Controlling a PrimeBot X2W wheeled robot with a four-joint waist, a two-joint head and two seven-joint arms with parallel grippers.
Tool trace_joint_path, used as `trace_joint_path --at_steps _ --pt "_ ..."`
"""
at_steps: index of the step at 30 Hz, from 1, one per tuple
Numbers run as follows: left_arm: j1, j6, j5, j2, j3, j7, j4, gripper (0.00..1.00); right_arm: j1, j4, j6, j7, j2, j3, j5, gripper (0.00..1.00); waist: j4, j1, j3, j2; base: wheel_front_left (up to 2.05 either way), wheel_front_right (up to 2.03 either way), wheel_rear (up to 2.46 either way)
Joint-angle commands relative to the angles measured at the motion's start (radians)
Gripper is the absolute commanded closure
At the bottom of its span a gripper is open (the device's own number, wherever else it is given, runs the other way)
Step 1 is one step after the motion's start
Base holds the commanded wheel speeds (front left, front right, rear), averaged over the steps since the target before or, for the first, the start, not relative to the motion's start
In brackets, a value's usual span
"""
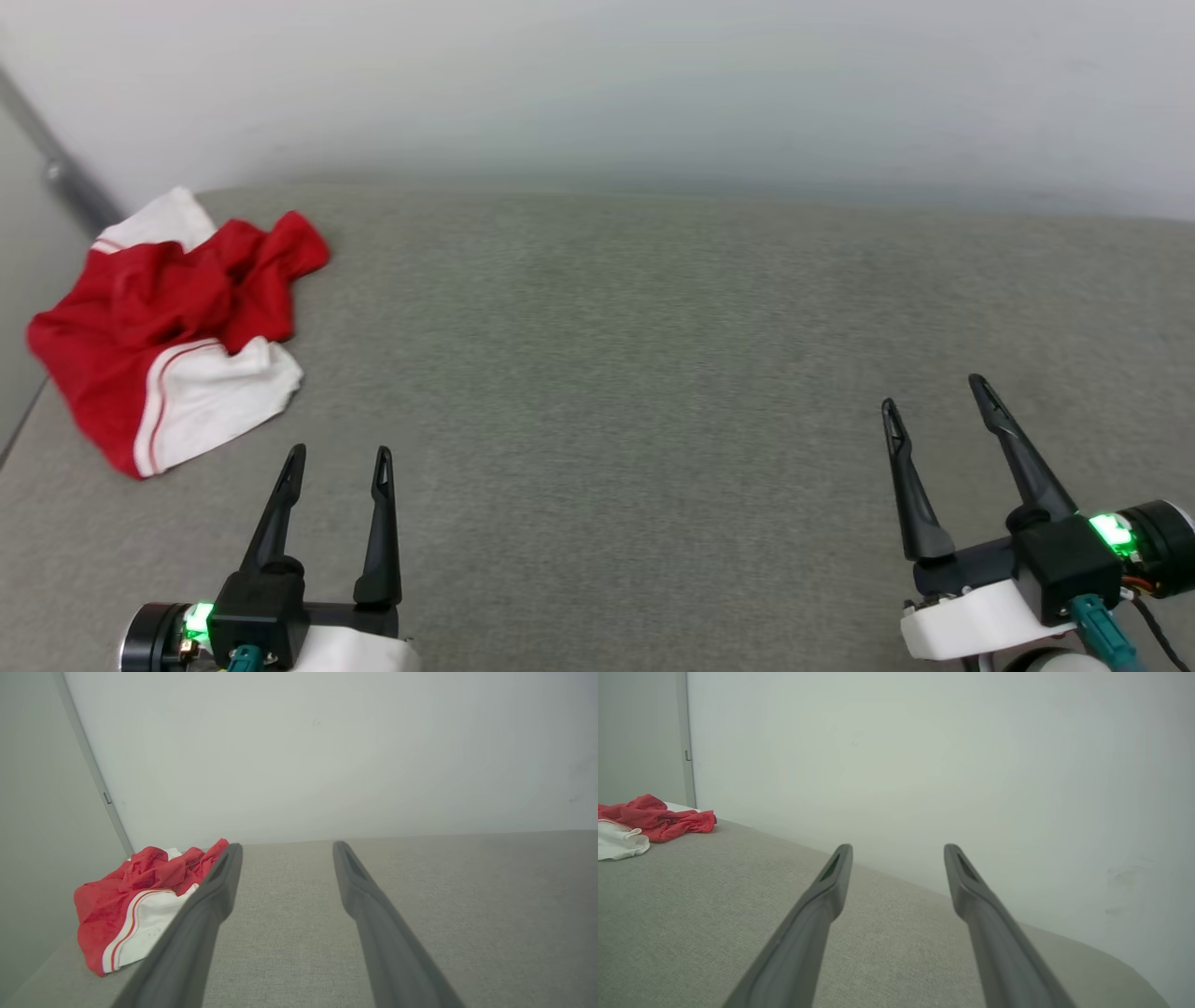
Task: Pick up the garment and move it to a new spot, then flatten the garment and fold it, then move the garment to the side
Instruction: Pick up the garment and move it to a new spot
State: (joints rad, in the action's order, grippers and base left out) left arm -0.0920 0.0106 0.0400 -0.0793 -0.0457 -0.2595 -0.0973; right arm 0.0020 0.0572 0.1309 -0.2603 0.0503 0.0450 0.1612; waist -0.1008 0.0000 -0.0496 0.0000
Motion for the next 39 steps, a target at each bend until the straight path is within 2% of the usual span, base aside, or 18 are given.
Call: trace_joint_path --at_steps 1,11,21,27,39 --pt "-0.009 -0.003 -0.017 0.003 0.007 -0.009 -0.003 0.00 0.010 0.004 0.000 -0.006 0.000 0.009 0.014 0.00 -0.058 0.0000 -0.001 0.0000 0.00 0.00 0.00" --pt "-0.028 -0.027 -0.014 0.009 0.056 -0.007 0.008 0.00 0.010 -0.017 0.000 -0.005 0.000 0.044 -0.015 0.00 -0.239 0.0000 0.018 0.0000 0.00 0.00 0.00" --pt "-0.043 -0.044 -0.026 0.017 0.086 -0.006 0.002 0.00 0.013 -0.034 0.000 -0.005 0.000 0.084 -0.033 0.00 -0.361 0.0000 0.032 0.0000 0.00 0.00 0.00" --pt "-0.051 -0.053 -0.022 0.018 0.099 -0.006 0.009 0.00 0.019 -0.039 0.000 -0.005 0.000 0.094 -0.038 0.00 -0.399 0.0000 0.039 0.0000 0.00 0.00 0.00" --pt "-0.063 -0.071 -0.007 0.024 0.133 -0.006 0.000 0.00 0.015 -0.040 0.000 -0.005 0.000 0.109 -0.040 0.00 -0.400 0.0000 0.044 0.0000 0.00 0.00 0.00"
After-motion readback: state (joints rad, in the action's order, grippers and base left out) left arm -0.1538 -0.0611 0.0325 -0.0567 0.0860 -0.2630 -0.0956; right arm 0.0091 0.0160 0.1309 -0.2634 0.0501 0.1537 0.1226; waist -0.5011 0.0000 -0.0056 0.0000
